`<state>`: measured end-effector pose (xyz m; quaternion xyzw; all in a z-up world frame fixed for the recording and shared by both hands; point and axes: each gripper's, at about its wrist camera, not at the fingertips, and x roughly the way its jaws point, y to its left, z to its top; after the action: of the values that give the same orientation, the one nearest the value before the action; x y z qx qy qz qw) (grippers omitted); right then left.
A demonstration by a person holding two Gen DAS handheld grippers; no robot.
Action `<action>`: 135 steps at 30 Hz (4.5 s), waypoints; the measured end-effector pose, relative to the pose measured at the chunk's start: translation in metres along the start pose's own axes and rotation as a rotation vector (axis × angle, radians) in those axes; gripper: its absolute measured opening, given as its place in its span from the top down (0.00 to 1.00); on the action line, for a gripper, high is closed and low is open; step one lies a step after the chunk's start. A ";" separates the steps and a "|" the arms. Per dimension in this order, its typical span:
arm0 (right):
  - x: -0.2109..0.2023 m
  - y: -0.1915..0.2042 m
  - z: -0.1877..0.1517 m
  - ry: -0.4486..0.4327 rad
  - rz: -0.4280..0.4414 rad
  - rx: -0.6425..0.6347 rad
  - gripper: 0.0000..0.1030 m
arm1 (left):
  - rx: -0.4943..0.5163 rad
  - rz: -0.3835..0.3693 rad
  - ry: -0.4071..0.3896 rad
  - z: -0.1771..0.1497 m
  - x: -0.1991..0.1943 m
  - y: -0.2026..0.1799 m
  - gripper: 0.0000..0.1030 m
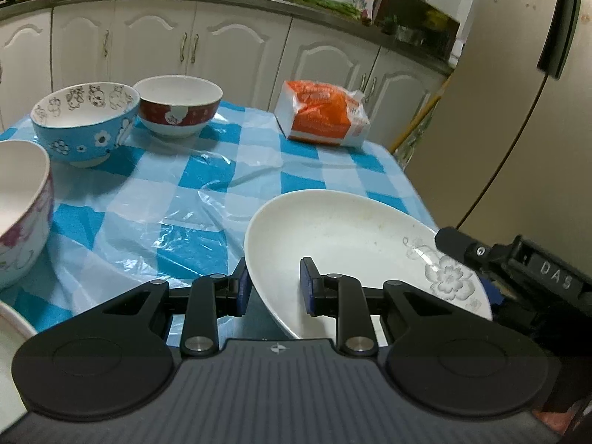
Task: Organize plates and bowls
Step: 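Carry the white plate with both grippers toward the stacked plates, then lower the white plate onto the plate stack and open both grippers, then move both grippers to the rim of the white pink-flower bowl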
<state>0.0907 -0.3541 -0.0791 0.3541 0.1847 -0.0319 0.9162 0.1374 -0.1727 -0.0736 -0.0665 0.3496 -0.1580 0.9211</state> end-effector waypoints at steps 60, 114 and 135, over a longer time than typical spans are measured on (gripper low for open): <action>-0.044 0.182 -0.135 0.255 0.221 -0.285 0.45 | -0.209 0.135 -0.142 -0.063 -0.196 0.145 0.74; -0.034 0.184 -0.146 0.184 0.159 -0.439 0.22 | -0.122 0.223 -0.137 -0.074 -0.203 0.142 0.40; -0.046 0.143 -0.101 0.192 0.120 -0.196 0.04 | -0.130 0.267 -0.188 -0.053 -0.229 0.136 0.01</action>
<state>0.0434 -0.1840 -0.0399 0.2747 0.2521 0.0753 0.9248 -0.0260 0.0321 -0.0021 -0.0935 0.2770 -0.0044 0.9563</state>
